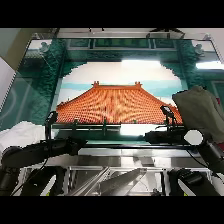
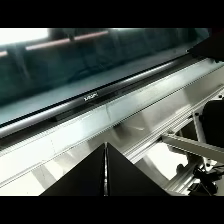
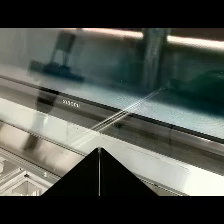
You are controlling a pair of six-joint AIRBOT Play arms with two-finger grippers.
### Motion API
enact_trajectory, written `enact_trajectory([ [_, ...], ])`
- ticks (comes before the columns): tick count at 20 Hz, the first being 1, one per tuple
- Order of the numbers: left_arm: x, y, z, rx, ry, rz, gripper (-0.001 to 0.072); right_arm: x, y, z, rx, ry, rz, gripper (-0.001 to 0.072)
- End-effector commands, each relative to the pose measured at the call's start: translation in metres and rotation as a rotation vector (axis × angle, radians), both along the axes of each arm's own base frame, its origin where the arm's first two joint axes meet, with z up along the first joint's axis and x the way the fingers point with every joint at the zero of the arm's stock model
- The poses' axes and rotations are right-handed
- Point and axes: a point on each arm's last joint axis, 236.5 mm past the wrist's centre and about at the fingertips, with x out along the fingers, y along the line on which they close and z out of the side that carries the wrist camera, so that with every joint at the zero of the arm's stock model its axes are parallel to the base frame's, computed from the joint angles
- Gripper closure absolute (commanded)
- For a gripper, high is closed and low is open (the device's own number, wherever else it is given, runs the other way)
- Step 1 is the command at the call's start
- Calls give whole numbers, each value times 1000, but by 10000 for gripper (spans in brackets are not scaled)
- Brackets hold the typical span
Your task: Fold the shirts.
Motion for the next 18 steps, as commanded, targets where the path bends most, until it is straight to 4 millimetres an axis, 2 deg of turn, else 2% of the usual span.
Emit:
enact_trajectory([
  [1, 0, 0, 0, 0, -1, 1, 691, 0, 0, 0, 0, 2, 1, 692],
  [5, 1, 1, 0, 4, -3, 1, 691, 0, 0, 0, 0, 2, 1, 692],
  [7, 10, 14, 6, 70, -46, 29, 689, 0, 0, 0, 0, 2, 1, 692],
  [8, 18, 26, 12, 123, -74, 64, 556, 0, 0, 0, 0, 2, 1, 692],
  [9, 27, 41, 22, 176, -101, 119, 3, 0, 0, 0, 0, 2, 1, 692],
  [11, 46, 82, 45, 321, -182, 241, 28, 0, 0, 0, 0, 2, 1, 692],
  [13, 55, 139, 72, 503, -237, 398, 28, 0, 0, 0, 0, 2, 1, 692],
  [16, 40, 236, 99, 820, -227, 645, 28, 0, 0, 0, 0, 2, 1, 692],
  [17, 32, 259, 105, 907, -216, 698, 28, 0, 0, 0, 0, 2, 1, 692],
  [18, 29, 271, 108, 956, -212, 726, 28, 0, 0, 0, 0, 2, 1, 692],
])
